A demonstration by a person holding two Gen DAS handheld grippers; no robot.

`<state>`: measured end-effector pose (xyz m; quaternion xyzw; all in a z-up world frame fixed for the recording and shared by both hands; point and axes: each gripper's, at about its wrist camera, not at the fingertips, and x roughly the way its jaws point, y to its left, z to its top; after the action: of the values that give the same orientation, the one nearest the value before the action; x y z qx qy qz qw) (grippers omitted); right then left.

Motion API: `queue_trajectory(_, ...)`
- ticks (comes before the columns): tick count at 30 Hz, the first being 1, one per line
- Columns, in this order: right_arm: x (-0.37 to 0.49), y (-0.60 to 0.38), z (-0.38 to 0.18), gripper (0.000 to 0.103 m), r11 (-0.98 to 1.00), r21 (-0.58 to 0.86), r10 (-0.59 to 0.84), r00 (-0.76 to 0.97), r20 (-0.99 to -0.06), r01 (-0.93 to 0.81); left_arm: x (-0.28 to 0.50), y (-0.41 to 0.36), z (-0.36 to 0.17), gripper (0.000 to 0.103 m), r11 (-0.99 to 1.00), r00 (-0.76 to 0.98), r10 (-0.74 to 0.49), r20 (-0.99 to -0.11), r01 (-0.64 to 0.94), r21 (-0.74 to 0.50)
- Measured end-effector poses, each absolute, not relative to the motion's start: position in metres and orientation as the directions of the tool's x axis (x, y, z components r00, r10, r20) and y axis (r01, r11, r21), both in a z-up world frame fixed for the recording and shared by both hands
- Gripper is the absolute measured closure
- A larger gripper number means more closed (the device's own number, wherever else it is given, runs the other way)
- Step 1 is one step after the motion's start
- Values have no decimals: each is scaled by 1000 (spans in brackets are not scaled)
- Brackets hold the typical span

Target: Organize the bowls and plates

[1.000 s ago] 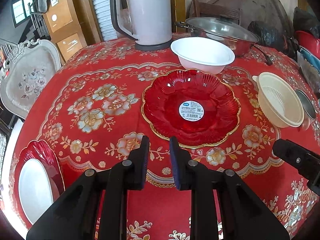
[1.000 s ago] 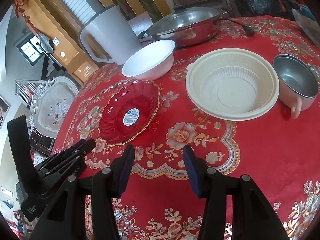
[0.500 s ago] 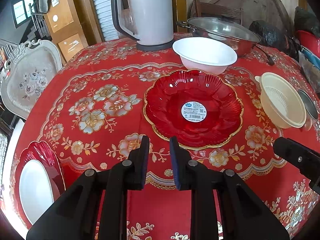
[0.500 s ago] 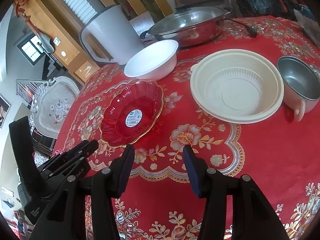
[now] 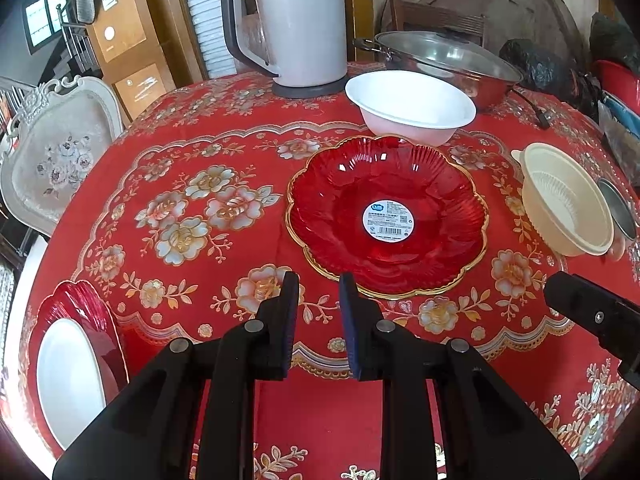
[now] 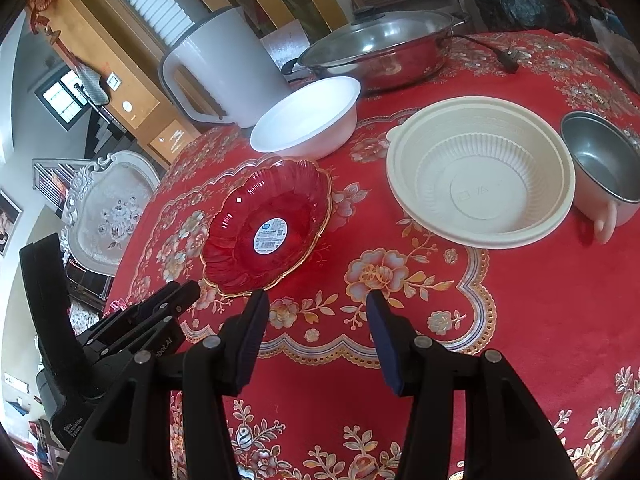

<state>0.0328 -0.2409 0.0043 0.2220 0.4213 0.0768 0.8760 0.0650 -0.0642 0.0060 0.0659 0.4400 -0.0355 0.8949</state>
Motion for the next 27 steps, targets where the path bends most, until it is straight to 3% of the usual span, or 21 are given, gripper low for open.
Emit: queue_trajectory(27, 35, -235, 7, 51, 893, 448, 324, 627, -709, 45, 67, -59, 6, 83, 989, 611, 2, -792, 117, 92)
